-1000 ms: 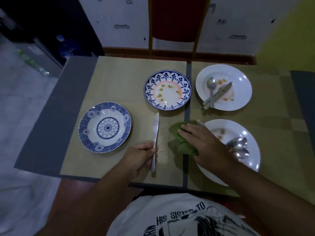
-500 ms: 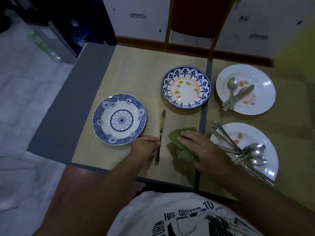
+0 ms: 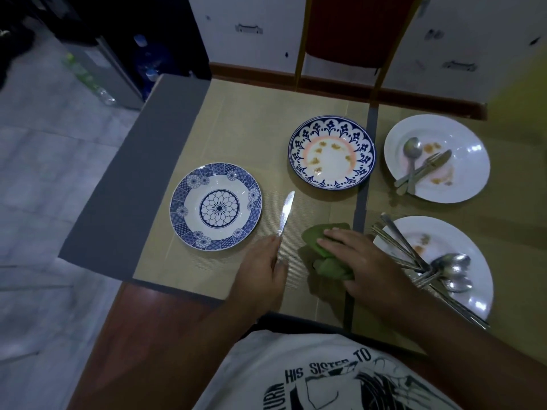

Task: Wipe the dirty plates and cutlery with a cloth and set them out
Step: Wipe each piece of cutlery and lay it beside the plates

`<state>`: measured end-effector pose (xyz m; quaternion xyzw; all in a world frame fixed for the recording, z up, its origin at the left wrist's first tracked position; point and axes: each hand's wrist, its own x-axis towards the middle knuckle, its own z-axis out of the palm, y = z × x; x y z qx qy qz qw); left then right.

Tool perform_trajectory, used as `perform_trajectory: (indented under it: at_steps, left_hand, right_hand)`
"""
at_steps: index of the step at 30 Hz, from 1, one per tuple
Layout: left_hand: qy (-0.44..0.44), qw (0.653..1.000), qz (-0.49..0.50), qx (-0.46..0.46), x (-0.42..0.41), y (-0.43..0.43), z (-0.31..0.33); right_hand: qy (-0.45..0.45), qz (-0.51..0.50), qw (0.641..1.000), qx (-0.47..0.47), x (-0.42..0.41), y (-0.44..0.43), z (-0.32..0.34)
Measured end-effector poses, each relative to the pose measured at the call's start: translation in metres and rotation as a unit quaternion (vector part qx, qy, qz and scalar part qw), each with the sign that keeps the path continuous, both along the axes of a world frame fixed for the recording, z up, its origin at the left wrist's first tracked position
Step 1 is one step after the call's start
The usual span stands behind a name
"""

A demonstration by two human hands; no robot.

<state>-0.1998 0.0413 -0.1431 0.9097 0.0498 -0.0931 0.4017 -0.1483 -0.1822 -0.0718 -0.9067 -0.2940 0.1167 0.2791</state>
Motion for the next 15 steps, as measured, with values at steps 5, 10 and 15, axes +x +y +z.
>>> perform_trajectory:
  at_steps: [5,10,15]
  left_hand:
    - [0.038,0.970,-0.171,0.169,-0.010,-0.001,-0.019]
    - [0.031,0.971,-0.165,0.172,-0.015,-0.002,-0.020]
    - [0.031,0.970,-0.165,0.178,-0.016,0.000,-0.017]
  right_hand:
    - [0.000,0.007,1.000,0.000,0.000,0.001,-0.003]
    - [-0.004,0.007,1.000,-0.008,-0.001,0.001,-0.007]
    - [-0.012,0.006,1.000,-0.012,-0.004,0.000,-0.008]
